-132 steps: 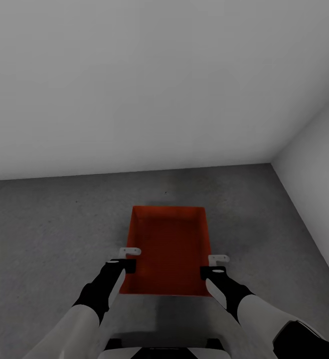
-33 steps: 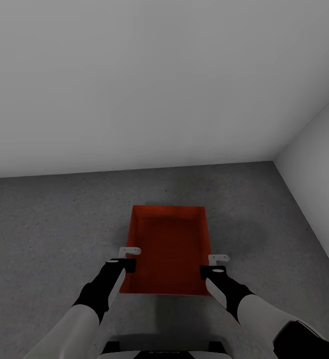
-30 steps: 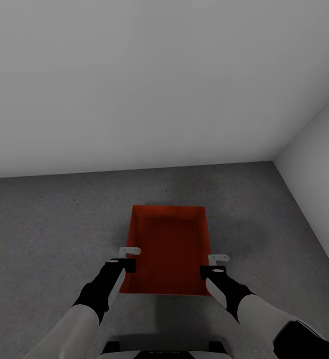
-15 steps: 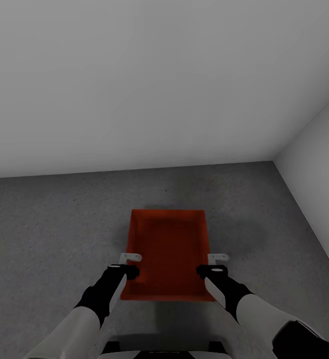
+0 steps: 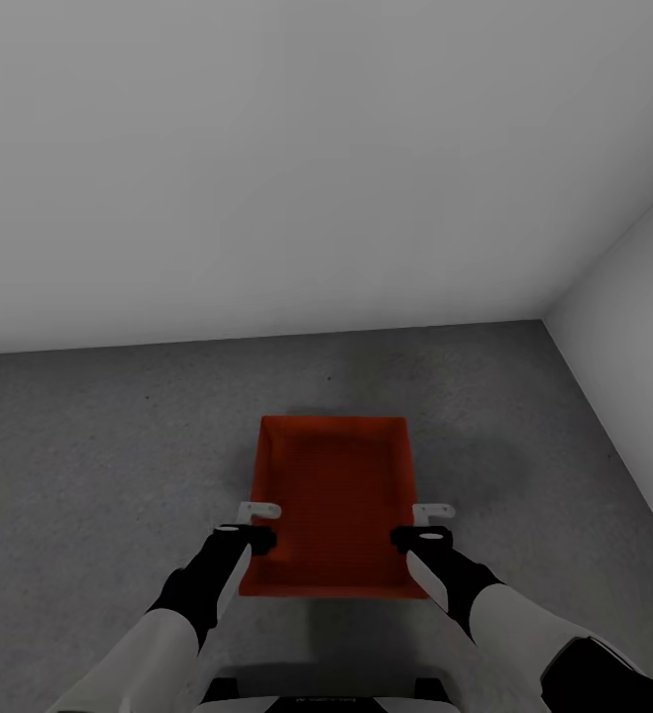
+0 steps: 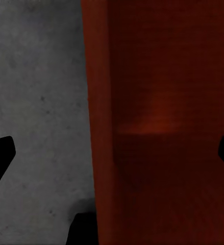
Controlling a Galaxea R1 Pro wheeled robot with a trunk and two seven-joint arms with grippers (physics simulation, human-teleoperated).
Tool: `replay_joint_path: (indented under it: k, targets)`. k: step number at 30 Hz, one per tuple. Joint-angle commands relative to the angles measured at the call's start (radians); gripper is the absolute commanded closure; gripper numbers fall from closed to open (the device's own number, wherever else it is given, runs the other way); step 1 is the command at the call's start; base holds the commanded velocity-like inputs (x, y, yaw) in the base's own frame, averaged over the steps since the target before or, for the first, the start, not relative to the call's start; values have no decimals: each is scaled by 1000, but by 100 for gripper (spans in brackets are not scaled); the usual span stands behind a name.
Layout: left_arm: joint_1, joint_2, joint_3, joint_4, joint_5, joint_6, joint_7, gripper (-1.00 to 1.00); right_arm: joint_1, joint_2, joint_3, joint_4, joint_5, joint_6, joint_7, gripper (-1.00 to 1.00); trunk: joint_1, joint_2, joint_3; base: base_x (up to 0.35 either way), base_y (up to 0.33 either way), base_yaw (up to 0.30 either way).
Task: Move the two storage containers from the living room to the garage. In the garage, place one container on the floor and stack the other container on top of it (either order is fine).
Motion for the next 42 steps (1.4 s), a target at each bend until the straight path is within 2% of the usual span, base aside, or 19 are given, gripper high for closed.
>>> replay_joint_path:
  k: [1, 6, 34, 42]
  targets:
    - [0, 0, -2, -2, -8, 7, 1, -100, -1, -1, 8, -2, -5, 6, -7, -100, 0, 0, -1, 0, 0, 0]
    - [0, 0, -2, -3, -8, 7, 2, -100, -1, -1, 8, -2, -5, 6, -7, -100, 0, 0, -1, 0, 0, 0]
    - [0, 0, -2, -2, -5, 17, -3, -100, -1, 2, 8, -2, -7, 6, -11, -100, -107, 196, 87, 0, 0, 0]
    - [0, 1, -2, -2, -5, 16, -3, -100, 0, 3, 7, -1, -8, 6, -12, -100, -138, 252, 122, 0, 0, 0]
